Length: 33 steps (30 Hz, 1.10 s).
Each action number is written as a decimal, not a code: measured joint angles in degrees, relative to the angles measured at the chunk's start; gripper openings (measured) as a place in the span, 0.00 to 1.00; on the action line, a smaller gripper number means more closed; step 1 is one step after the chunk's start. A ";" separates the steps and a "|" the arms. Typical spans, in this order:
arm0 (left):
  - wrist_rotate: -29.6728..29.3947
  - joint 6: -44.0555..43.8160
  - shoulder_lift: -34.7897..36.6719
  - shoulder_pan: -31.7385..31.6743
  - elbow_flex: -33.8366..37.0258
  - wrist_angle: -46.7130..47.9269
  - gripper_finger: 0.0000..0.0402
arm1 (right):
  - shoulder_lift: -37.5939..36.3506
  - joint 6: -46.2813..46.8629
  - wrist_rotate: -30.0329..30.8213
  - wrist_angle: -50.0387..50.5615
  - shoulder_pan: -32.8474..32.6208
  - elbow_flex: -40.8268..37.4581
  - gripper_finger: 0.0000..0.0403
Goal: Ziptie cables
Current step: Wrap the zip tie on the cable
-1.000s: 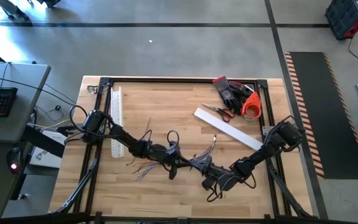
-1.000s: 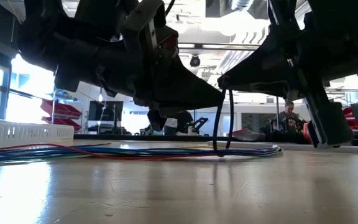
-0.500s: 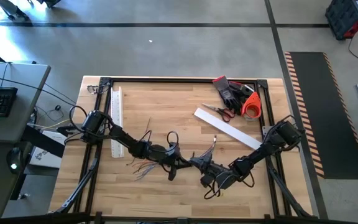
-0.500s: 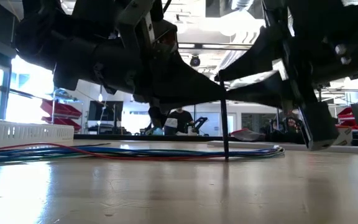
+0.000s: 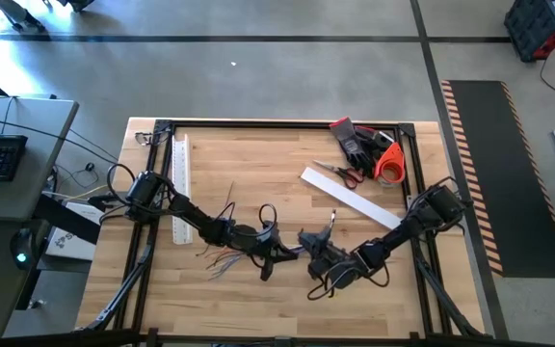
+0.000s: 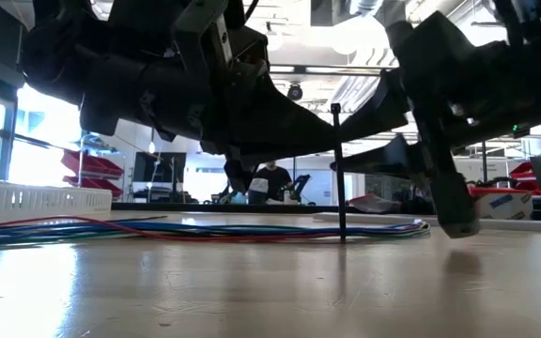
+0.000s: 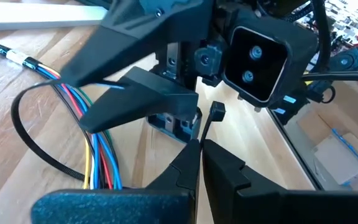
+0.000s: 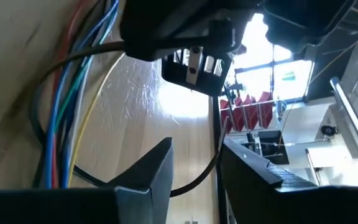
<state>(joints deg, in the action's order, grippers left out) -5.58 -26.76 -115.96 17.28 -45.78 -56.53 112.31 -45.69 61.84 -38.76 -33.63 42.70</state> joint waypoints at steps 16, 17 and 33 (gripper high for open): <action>0.04 0.42 0.00 0.00 0.04 0.15 0.00 | -0.26 1.74 0.05 -4.76 0.00 0.00 0.04; 0.03 0.42 0.00 0.00 0.04 0.15 0.00 | -0.26 1.78 0.02 -5.88 0.00 -0.02 0.03; -1.33 4.72 0.00 2.01 0.04 0.33 0.00 | -0.33 23.50 -12.71 -9.03 6.63 -3.26 0.00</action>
<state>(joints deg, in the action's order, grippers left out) -6.92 -22.04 -115.96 19.29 -45.74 -56.21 111.98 -22.18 49.12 -47.79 -27.00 39.44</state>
